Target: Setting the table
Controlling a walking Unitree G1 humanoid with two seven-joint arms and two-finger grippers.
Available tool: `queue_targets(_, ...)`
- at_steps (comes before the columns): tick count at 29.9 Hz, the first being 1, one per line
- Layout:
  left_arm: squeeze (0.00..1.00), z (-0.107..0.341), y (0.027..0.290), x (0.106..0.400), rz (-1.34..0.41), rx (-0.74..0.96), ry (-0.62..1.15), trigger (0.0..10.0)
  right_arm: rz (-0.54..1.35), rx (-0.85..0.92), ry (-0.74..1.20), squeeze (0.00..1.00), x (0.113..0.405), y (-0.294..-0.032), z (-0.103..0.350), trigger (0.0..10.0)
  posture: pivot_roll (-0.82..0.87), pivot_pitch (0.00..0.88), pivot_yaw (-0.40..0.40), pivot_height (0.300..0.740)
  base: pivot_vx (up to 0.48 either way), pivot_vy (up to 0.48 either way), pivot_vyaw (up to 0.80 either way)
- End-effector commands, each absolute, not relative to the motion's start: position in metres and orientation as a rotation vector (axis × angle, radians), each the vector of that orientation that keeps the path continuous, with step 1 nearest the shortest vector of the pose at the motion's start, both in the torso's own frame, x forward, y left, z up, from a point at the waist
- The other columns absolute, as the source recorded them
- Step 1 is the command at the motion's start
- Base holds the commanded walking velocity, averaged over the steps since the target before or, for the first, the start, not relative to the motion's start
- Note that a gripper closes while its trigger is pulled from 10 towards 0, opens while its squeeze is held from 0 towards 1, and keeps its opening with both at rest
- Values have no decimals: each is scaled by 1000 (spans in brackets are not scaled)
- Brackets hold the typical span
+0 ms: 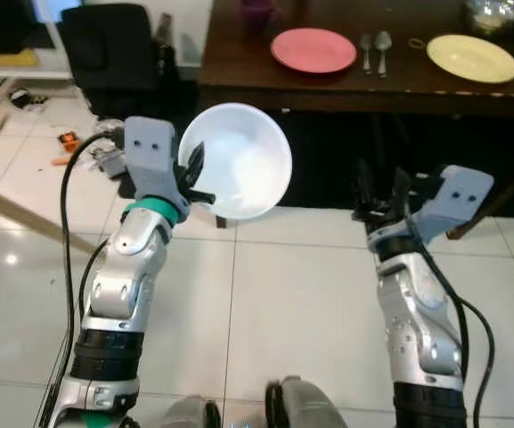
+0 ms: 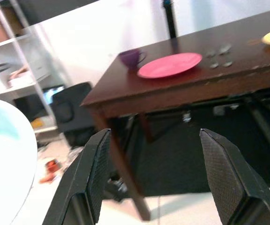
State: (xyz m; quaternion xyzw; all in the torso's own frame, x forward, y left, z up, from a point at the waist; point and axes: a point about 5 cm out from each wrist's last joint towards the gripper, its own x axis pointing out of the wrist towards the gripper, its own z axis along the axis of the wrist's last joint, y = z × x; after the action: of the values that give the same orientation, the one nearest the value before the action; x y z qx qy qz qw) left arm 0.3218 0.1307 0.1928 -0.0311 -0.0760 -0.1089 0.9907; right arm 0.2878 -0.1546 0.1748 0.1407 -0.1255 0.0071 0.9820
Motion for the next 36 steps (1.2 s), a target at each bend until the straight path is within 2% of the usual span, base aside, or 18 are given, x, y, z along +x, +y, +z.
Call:
queue_targets(1,0,193,128,321,-229,-59,-159,10000,-8,282,-236,0,287,-160,170,10000,-108,4,83,740,-439,0,0)
queue_targets(23,0,193,126,323,-233,-61,-158,10000,-8,274,-229,0,286,-162,169,10000,-114,0,83,740,-430,0,0)
queue_targets(36,0,191,124,327,-232,-86,-114,10000,-9,273,-222,0,285,-162,168,10000,-120,0,88,740,0,0,0)
